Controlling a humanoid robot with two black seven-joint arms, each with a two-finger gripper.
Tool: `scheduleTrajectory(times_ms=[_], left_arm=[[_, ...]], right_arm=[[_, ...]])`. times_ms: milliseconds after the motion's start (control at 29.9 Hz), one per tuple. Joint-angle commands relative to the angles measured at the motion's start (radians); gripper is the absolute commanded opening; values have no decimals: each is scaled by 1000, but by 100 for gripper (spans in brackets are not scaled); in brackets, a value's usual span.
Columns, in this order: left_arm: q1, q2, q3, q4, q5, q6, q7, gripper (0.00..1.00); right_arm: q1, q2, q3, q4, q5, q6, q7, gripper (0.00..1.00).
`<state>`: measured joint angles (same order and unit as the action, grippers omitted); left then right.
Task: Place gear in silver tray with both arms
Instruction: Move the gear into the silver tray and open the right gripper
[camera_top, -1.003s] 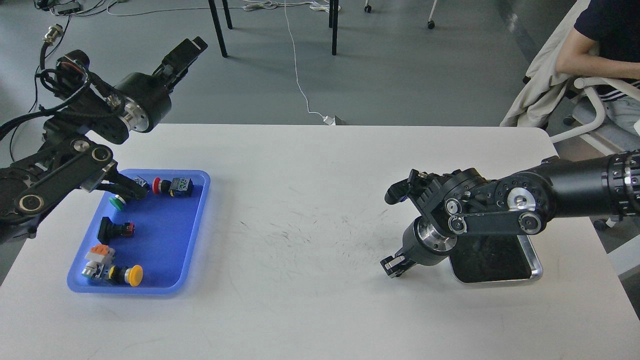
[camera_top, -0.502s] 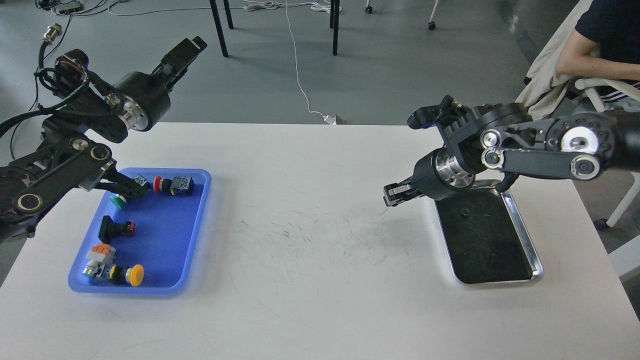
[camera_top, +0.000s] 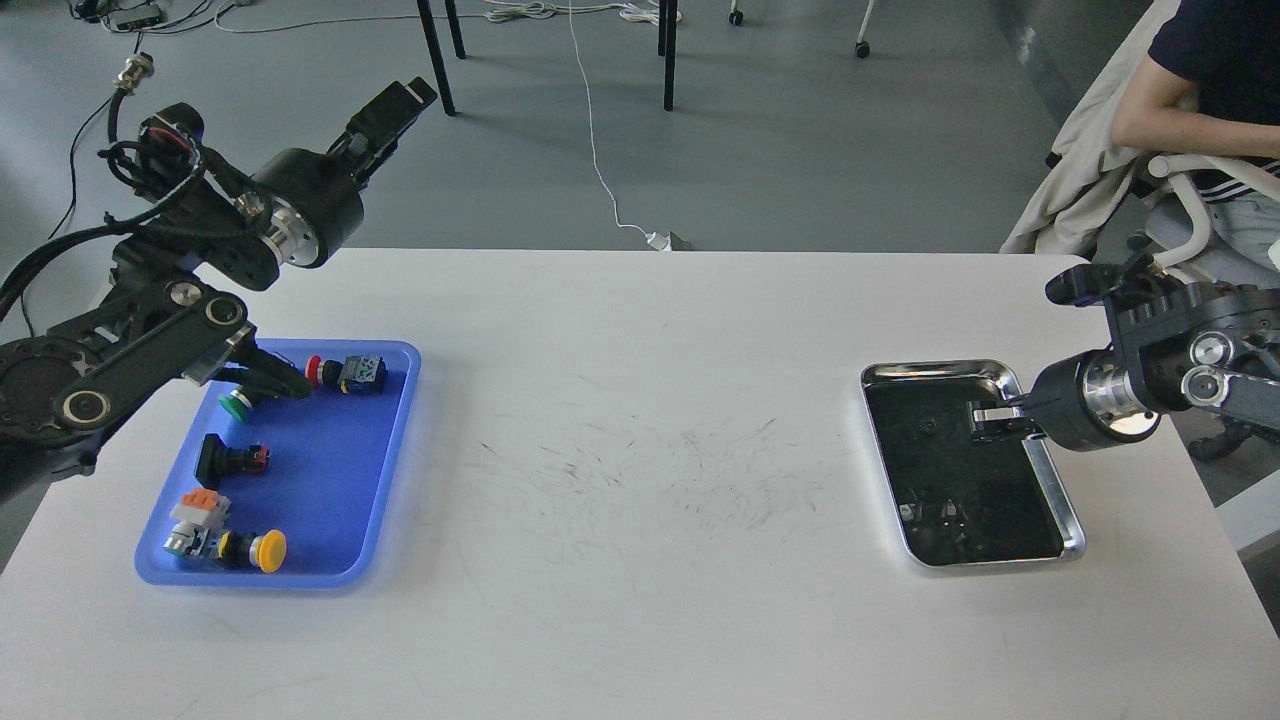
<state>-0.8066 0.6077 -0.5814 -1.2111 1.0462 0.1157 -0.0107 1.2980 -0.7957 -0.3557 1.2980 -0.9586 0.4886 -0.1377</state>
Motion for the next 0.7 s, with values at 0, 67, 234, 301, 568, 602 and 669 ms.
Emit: scheduleTrajectory(times_ms=[0,67,234,301,568,602,669], left_arm=[[-2,0,0,5,5,1,0,98],[-5,0,2,5,5,1,0,98],[-8,0,3,7,5,1,0,98],[-8,0,5,7,6,1,0,98],[-6,-2,8,7,12,21,0,98],[-8,-2,8,7,12,21,0,98],[-8,0,8,7,12,21,0,98]], right_arm=[[-32,32,3,-6,-14,0,-2,1],[-45,46,3,-8,-15,0,-3,2],[-68,52,0,-17,-38,0,-3,1],[-71,52,0,-17,-66,0,-2,2],[-80,46,4,-19,-72,0,-3,61],[-80,44,9,-19,-68,0,-3,100],[-71,41,17,-16,-57,0,0,100]])
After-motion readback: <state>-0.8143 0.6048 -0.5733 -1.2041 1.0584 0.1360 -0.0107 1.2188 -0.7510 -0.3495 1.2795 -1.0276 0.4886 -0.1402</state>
